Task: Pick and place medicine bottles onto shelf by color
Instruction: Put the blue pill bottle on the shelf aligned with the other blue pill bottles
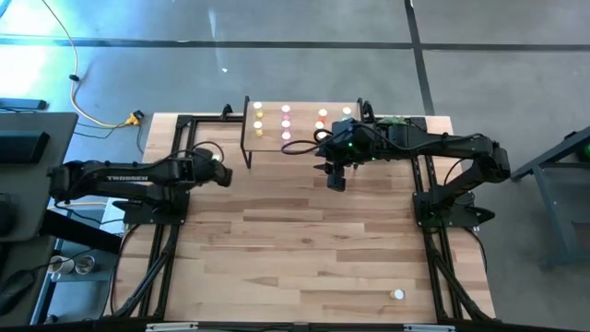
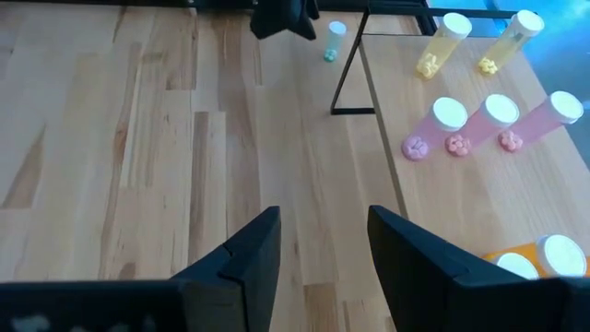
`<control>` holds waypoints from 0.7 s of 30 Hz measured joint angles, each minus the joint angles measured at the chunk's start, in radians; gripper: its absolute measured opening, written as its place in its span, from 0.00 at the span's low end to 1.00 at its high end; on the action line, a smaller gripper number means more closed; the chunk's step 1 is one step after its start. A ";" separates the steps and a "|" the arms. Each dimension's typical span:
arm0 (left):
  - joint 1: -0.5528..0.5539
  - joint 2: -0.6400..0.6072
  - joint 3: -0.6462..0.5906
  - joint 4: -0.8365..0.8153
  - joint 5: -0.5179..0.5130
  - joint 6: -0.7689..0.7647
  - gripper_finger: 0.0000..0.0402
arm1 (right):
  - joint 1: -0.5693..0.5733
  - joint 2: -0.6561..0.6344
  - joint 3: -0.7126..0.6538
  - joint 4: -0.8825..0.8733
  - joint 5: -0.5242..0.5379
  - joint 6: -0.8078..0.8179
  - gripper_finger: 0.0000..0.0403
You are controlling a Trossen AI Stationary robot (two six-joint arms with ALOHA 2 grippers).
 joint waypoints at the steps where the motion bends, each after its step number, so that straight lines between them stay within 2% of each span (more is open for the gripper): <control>1: -0.002 0.000 -0.015 0.030 -0.005 0.000 0.51 | 0.000 0.000 0.000 0.000 0.000 0.000 0.39; 6: -0.015 0.000 -0.084 0.185 -0.027 0.001 0.51 | 0.000 0.000 0.000 0.000 0.000 0.000 0.39; 12: -0.021 0.000 -0.126 0.209 -0.051 -0.028 0.51 | 0.000 0.000 -0.001 0.013 0.001 0.000 0.39; 18: -0.021 0.000 -0.150 0.252 -0.135 -0.026 0.51 | 0.000 0.000 -0.001 0.021 0.001 0.000 0.39; 21: -0.019 0.006 -0.151 0.281 -0.146 -0.014 0.51 | 0.000 0.000 -0.001 0.029 0.001 0.000 0.39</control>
